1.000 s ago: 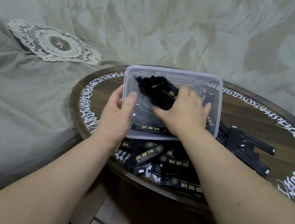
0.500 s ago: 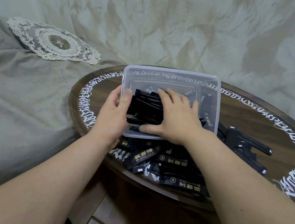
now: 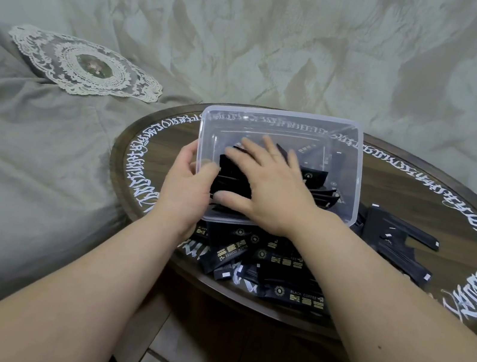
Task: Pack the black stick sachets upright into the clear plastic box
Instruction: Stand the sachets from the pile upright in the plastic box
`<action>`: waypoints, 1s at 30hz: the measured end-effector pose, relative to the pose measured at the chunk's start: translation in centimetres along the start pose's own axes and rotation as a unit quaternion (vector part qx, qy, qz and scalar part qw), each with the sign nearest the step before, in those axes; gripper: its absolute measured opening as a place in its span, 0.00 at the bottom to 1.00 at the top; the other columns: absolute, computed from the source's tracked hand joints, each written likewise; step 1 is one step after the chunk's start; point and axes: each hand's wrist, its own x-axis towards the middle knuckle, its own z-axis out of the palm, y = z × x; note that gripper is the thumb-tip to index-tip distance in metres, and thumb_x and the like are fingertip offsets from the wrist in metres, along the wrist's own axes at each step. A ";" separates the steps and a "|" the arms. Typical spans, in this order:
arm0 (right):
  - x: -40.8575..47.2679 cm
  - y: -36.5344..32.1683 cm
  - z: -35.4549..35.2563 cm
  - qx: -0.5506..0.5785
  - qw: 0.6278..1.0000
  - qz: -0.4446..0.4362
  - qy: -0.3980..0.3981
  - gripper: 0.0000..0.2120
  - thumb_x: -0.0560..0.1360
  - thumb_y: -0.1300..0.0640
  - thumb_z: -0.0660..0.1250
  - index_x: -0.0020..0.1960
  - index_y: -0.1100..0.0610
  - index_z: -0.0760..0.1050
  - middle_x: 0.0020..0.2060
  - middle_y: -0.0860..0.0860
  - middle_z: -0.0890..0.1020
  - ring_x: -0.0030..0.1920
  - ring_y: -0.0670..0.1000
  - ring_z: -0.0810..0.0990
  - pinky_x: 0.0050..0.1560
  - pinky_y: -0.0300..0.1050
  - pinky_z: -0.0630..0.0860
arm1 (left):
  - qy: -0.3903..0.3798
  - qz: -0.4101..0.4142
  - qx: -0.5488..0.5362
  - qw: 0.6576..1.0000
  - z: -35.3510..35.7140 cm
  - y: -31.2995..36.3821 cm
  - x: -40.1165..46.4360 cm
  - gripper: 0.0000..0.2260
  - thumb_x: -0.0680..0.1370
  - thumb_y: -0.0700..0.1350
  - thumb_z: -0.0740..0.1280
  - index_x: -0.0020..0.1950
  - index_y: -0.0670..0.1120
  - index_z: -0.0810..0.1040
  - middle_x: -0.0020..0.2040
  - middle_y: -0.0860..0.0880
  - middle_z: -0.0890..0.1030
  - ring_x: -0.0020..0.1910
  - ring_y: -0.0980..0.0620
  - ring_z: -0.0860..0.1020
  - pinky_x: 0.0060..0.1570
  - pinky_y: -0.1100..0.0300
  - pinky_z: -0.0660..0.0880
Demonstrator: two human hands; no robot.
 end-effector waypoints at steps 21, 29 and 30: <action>-0.6 1.4 -2.4 0.168 0.985 0.016 0.047 0.38 0.70 0.45 0.71 0.75 0.48 0.60 0.76 0.49 0.58 0.77 0.51 0.49 0.75 0.59 0.48 | 0.013 -0.006 -0.014 1.000 -0.6 0.5 -0.2 0.29 0.64 0.51 0.74 0.65 0.52 0.74 0.56 0.44 0.82 0.56 0.45 0.81 0.59 0.40 0.75; -1.2 4.3 -2.1 0.050 0.991 0.099 -0.077 0.44 0.72 0.46 0.69 0.78 0.57 0.47 0.77 0.54 0.53 0.76 0.52 0.52 0.74 0.51 0.56 | 0.022 -0.012 0.036 0.999 -1.3 0.0 0.4 0.23 0.75 0.34 0.64 0.62 0.59 0.72 0.44 0.54 0.78 0.37 0.54 0.74 0.30 0.63 0.68; -1.1 4.1 -1.8 0.047 0.992 0.096 -0.066 0.42 0.73 0.47 0.69 0.78 0.57 0.48 0.76 0.53 0.55 0.76 0.53 0.55 0.73 0.52 0.58 | 0.022 -0.014 0.044 0.999 -1.2 0.1 0.3 0.24 0.75 0.33 0.64 0.62 0.59 0.71 0.45 0.54 0.79 0.38 0.54 0.74 0.30 0.62 0.68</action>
